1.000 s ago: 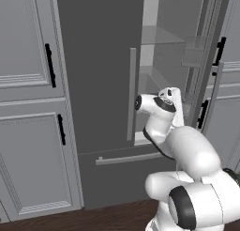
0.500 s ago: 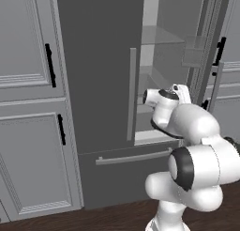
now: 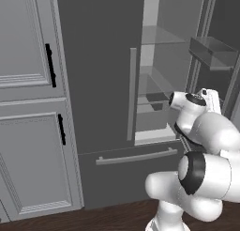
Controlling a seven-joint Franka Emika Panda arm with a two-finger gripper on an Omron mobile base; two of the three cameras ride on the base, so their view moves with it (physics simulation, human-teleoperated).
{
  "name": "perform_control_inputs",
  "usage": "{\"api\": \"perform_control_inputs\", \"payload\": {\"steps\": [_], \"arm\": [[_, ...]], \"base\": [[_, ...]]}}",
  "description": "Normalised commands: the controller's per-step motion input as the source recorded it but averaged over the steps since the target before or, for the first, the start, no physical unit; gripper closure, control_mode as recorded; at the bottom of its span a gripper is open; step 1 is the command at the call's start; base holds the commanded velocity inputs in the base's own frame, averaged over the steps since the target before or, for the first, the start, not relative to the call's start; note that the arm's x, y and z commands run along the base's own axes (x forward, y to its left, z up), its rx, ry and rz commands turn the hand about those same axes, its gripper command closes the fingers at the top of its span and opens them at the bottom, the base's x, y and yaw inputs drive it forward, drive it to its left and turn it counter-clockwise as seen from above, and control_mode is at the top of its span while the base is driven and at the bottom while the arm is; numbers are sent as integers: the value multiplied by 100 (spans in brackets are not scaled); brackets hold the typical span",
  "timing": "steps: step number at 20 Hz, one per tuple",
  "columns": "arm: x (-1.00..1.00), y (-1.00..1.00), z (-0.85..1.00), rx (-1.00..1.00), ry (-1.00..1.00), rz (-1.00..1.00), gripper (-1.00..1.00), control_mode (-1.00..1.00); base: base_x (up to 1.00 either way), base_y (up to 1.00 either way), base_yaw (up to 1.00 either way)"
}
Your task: Take the strawberry from the fridge and place it on top of the pancake, located on the dining counter.
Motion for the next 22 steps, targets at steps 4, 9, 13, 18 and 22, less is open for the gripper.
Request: {"api": "perform_control_inputs", "payload": {"steps": [4, 9, 13, 18, 22], "arm": [[-26, -100, -2, 0, 0, -6, -100, -100], [-1, -89, -1, 1, 0, -2, -100, -100], [-28, -8, 0, 2, 0, 5, -100, -100], [-12, 79, 8, 0, 0, 7, -100, -100], [-1, 100, 14, 6, -5, 1, -100, -100]], "base": [[0, 0, 0], [0, 0, 0], [0, 0, 0], [0, 0, 0], [0, 0, 0]]}}
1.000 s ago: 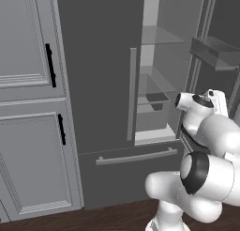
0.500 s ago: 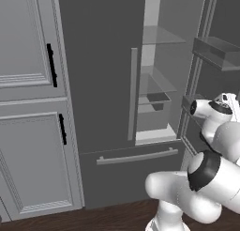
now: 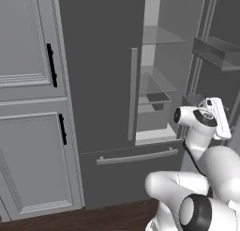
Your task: Take the strawberry from the fridge and place it on top of the pancake, located on the dining counter.
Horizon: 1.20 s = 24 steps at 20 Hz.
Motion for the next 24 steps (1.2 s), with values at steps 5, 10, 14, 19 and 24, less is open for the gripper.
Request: {"api": "perform_control_inputs", "payload": {"steps": [5, 10, 14, 19, 24], "arm": [[21, 100, -6, 42, -9, -1, -100, -100], [53, 73, -19, 66, -28, -25, -100, -100], [55, 74, -17, 62, -31, -29, -100, -100], [44, 61, 0, 48, -36, -41, -100, -100], [19, 75, 0, 38, -40, -44, -100, -100]], "base": [[0, 0, 0], [0, 0, 0], [0, 0, 0], [0, 0, 0], [0, 0, 0]]}}
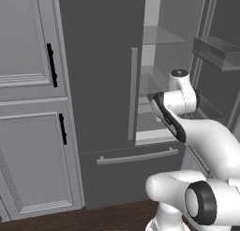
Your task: Take the strawberry from the fridge and place it on top of the pancake, located on the dining counter.
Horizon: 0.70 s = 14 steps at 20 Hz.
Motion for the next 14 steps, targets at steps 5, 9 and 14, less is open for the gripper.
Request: {"api": "perform_control_inputs", "payload": {"steps": [5, 9, 14], "arm": [[2, 60, 14, 18, -67, -42, -100, -100], [30, 56, 40, 21, -81, -35, -100, -100], [74, 66, 59, 3, -38, -2, -100, -100]], "base": [[0, 0, 0], [0, 0, 0], [0, 0, 0]]}}
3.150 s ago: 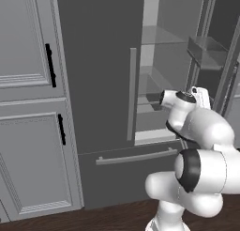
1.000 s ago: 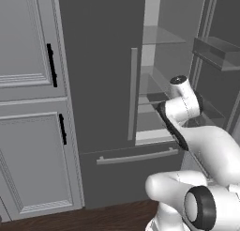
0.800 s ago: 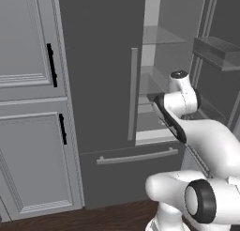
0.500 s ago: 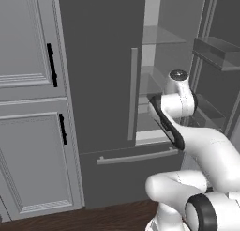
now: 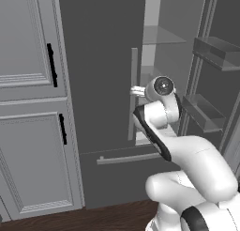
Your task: Take the strawberry from the fridge and place it on top of the pancake, located on the dining counter.
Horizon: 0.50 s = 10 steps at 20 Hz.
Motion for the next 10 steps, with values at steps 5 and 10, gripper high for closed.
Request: {"api": "perform_control_inputs", "payload": {"steps": [5, 10], "arm": [[66, 14, 42, 0, 2, 11, -100, -100], [74, -5, 0, 0, 5, 3, -100, -100]], "base": [[0, 0, 0], [0, 0, 0]]}}
